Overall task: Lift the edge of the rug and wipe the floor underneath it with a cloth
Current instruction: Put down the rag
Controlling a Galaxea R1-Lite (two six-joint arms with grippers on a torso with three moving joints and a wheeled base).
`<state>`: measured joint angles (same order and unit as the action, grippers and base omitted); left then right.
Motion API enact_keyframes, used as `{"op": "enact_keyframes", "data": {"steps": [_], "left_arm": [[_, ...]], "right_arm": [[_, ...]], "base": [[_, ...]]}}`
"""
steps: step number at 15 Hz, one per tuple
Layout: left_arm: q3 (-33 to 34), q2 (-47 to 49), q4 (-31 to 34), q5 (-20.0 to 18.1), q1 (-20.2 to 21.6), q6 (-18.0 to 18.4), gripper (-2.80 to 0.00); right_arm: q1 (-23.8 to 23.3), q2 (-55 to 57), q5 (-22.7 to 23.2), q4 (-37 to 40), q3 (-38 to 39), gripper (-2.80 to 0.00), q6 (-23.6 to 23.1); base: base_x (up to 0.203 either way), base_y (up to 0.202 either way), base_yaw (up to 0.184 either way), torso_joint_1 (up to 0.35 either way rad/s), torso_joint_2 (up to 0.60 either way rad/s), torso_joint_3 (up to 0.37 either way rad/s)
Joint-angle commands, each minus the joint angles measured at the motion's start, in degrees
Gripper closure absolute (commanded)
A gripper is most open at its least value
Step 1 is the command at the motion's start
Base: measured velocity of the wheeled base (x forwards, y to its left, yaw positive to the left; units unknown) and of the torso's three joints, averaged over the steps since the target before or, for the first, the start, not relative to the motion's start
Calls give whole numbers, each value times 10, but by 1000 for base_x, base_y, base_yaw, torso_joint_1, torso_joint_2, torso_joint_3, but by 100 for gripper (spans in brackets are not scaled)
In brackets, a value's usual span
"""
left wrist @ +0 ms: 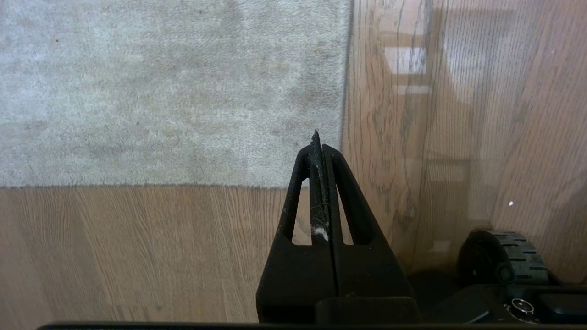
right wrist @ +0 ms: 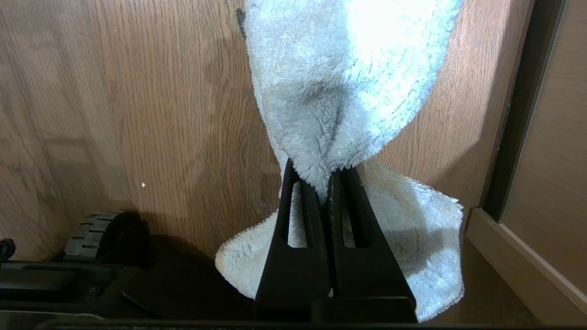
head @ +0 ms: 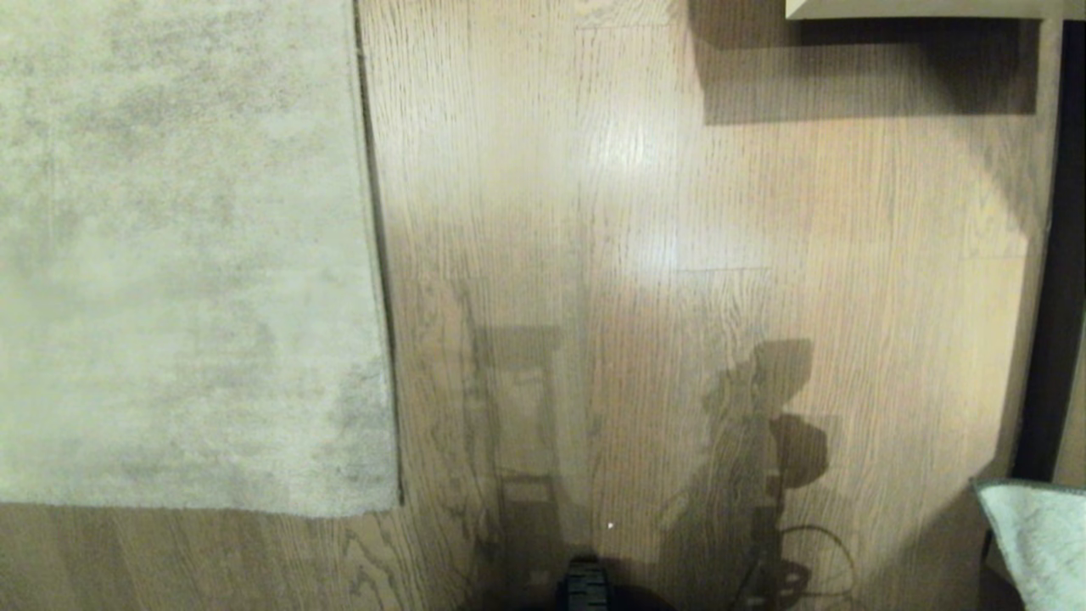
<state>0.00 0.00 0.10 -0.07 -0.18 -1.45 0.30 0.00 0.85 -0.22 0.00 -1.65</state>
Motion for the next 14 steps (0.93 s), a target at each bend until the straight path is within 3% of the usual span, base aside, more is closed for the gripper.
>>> {"op": "enact_keyframes", "data": {"steps": [1,9,14], "left_arm": [[0,0,0,1,0,0,0],[0,0,0,1,0,0,0],[0,0,0,0,0,0,0]], "right_arm": [[0,0,0,0,0,0,2],[0,0,-1,7,-2,0,-13],[0,56,9,6,-52,0,-8]], "base": [[0,0,0,0,0,0],[0,0,0,0,0,0],[0,0,0,0,0,0]]}}
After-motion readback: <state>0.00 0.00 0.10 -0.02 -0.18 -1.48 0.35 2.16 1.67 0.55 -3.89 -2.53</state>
